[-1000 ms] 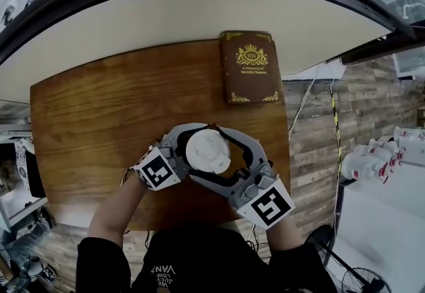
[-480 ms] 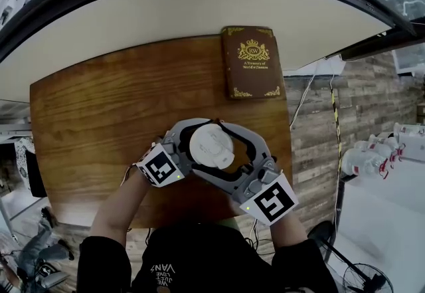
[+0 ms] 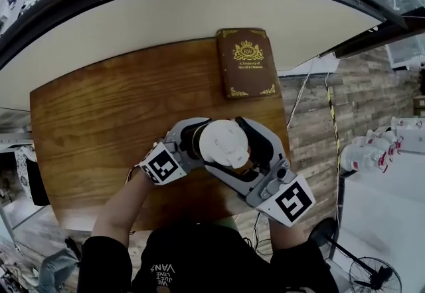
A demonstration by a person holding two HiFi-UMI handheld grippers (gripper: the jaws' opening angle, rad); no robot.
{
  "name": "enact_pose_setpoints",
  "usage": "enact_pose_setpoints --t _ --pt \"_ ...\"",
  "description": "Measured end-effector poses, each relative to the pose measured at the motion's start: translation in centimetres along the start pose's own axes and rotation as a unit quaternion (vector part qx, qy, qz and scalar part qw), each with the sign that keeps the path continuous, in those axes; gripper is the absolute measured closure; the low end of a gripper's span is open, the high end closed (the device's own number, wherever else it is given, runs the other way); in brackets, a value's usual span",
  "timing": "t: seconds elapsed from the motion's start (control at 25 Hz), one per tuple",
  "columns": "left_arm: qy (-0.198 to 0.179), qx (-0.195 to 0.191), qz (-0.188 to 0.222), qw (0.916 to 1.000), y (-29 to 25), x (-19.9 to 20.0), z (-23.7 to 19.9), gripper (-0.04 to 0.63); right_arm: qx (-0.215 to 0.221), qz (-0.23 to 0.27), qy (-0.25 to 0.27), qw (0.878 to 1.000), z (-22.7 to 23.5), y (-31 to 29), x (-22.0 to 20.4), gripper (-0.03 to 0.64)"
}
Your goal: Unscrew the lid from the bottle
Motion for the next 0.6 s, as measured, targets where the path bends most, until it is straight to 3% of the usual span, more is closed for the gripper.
enact_pose_setpoints --t 0.28,0.6 --pt "0.012 -0.005 -0.014 0.9998 0.0 -0.4 0.1 0.209 -0.071 0.064 -0.063 0.993 0.7 2.2 3.6 0.262" --pt "0.015 -0.006 -0.017 0.9997 0.0 -0.4 -0.1 0.209 -0.155 0.084 -0.044 0.983 -0.8 5.8 6.2 0.262"
Point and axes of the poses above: the fingertips, and each gripper's own axes: y backward along the fingers, z to its right, x out of its top, the point moved 1 cm from there along y, backward along the fingers, and after that the axes turned 7 degrees about y, right-handed, at the moved point
